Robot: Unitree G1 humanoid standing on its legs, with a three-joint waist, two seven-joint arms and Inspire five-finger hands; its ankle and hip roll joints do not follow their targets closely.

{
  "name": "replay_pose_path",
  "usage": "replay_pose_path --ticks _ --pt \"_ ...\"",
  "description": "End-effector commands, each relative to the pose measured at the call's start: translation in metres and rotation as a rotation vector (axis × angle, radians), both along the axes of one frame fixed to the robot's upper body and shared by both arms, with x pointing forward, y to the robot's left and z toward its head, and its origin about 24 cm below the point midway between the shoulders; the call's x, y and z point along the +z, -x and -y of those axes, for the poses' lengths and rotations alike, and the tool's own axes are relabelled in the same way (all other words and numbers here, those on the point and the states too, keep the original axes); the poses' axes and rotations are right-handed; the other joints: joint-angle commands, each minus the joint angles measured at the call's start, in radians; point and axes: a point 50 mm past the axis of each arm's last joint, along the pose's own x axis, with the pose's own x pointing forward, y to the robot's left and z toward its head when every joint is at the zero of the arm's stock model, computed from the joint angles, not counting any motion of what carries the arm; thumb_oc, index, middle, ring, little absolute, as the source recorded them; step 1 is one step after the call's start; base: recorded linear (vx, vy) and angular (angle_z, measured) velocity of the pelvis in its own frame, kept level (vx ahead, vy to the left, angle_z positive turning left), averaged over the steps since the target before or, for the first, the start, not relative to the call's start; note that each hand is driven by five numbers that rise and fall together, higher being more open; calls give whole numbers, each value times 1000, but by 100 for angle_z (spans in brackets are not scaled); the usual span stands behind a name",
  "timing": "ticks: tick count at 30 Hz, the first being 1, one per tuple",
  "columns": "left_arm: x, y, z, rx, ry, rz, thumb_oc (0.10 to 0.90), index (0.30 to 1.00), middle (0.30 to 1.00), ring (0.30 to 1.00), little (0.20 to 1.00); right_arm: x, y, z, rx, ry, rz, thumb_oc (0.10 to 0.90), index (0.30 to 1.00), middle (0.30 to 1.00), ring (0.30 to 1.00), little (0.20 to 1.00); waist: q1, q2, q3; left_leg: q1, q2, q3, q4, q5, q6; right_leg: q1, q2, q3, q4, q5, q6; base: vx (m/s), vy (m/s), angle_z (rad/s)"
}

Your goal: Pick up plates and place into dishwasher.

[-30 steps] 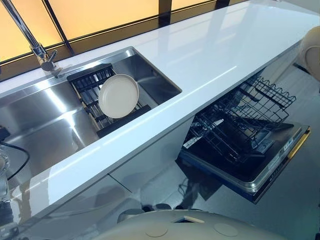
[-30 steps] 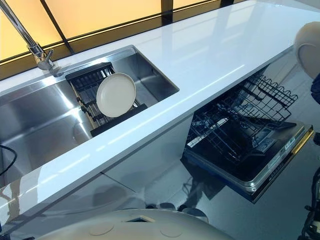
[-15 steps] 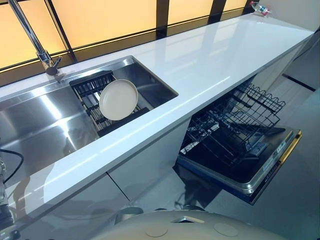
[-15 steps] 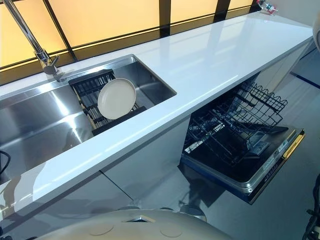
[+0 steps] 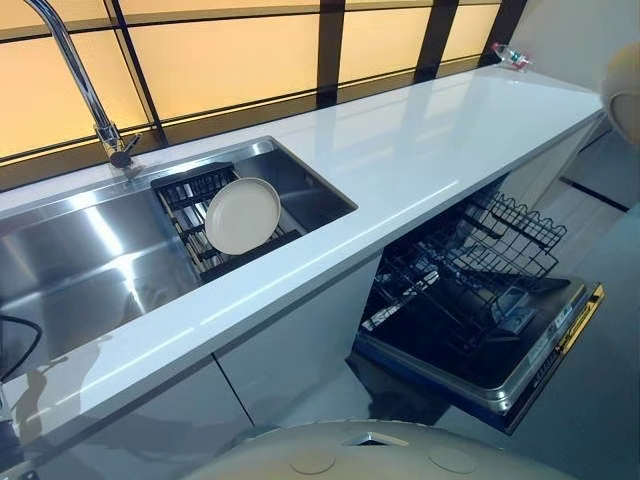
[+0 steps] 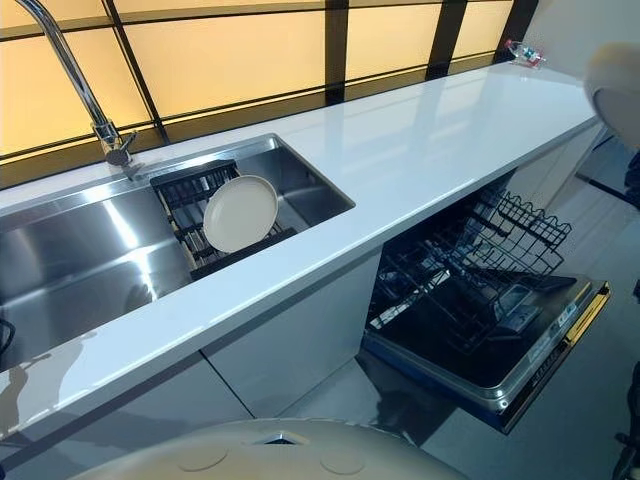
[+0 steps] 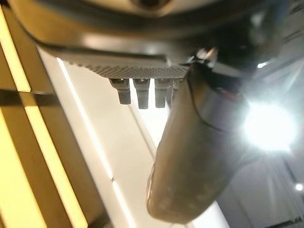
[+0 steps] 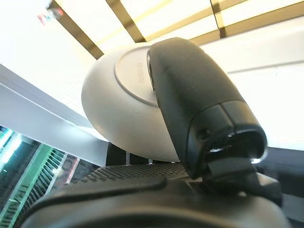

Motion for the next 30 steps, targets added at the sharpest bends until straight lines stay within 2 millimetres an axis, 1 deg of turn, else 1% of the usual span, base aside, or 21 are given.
replay_pose_path --ticks 1,2,3,4,6,9,13,15,16,18,20,22,25,27,29,30 --pt "26 -10 7 -94 -117 -37 800 900 900 900 900 41 -14 -9 94 75 172 100 300 300 300 200 -15 28 3 -4 -38 -37 -107 49 29 -11 65 -36 -48 101 32 86 -10 -1" --pt "25 -11 7 -97 -119 -52 800 900 900 900 900 39 -15 -10 101 77 158 100 300 300 300 200 -15 30 6 -12 -37 -36 -116 66 26 -16 66 -38 -61 117 31 95 -9 -1" --pt "24 -12 7 -100 -120 -64 800 900 900 900 900 37 -16 -10 106 77 146 100 300 300 300 200 -16 32 3 -7 -36 -39 -129 64 24 -13 68 -37 -71 113 33 144 -11 -1" --pt "23 -14 7 -108 -126 -99 800 900 900 900 900 33 -18 -11 121 67 112 100 300 300 300 200 -16 35 6 -13 -36 -40 -151 80 20 -15 71 -37 -97 126 34 173 -15 -1" --pt "24 -18 6 -134 -122 -155 800 900 900 900 900 30 -22 -11 131 60 74 100 300 300 300 200 -15 38 8 -19 -36 -41 -179 106 17 -14 75 -40 -135 150 32 184 -17 0" --pt "24 -30 5 -177 -103 -247 800 900 900 900 900 29 -31 -8 148 37 19 100 300 300 300 200 -18 46 11 -21 -37 -42 -219 129 12 -5 81 -39 -188 166 33 255 -1 -2" --pt "21 -55 8 -228 -73 -366 800 900 900 900 900 36 -46 -5 148 28 -28 100 300 300 300 200 -16 58 23 -28 -34 -37 -257 154 3 6 85 -46 -248 163 29 267 4 -1" --pt "20 -68 14 -236 -87 -402 800 900 900 900 900 44 -52 -1 133 52 -38 100 300 300 300 200 -17 64 39 -36 -33 -38 -271 158 2 3 84 -46 -264 153 29 212 25 -1" --pt "21 -74 17 -232 -96 -404 800 900 900 900 900 51 -56 0 125 64 -30 100 300 300 300 200 -18 69 54 -53 -33 -37 -271 163 2 -12 81 -45 -265 156 29 72 56 -1" --pt "28 -89 23 -241 -91 -378 800 900 900 900 900 71 -68 2 108 84 12 100 300 300 300 200 -19 85 102 -119 -34 -32 -263 176 1 -83 76 -38 -258 169 28 -100 75 -6" --pt "42 -101 28 -234 -101 -328 800 900 900 900 900 93 -83 0 105 99 72 100 300 300 300 200 -25 102 169 -199 -31 -28 -242 189 -2 -176 78 -23 -233 183 24 -237 79 -7" --pt "60 -109 33 -246 -96 -262 800 900 900 900 900 113 -93 -4 94 126 131 100 300 300 300 200 -31 113 263 -318 -28 -25 -192 215 -6 -299 89 -6 -182 200 16 -302 1 -10" --pt "80 -121 42 -263 -110 -181 800 900 900 900 900 140 -106 -19 86 170 209 100 300 300 300 200 -32 110 365 -496 -19 -2 -126 247 -13 -478 90 -14 -103 224 19 -229 -13 -2" --pt "88 -125 50 -296 -107 -122 800 900 900 900 900 153 -112 -26 79 166 263 100 300 300 300 200 -28 105 407 -597 -16 16 -103 264 -14 -579 75 -33 -78 246 24 -173 32 -55" --pt "91 -127 54 -312 -105 -82 800 900 900 900 900 159 -115 -30 81 156 293 100 300 300 300 200 -25 101 429 -654 -16 25 -98 274 -13 -636 65 -43 -69 260 27 -135 35 -32" --pt "91 -129 58 -333 -103 -58 800 900 900 900 900 162 -118 -32 78 146 318 100 300 300 300 200 -18 97 450 -695 -12 29 -93 283 -11 -678 55 -53 -56 268 31 -145 34 -1"
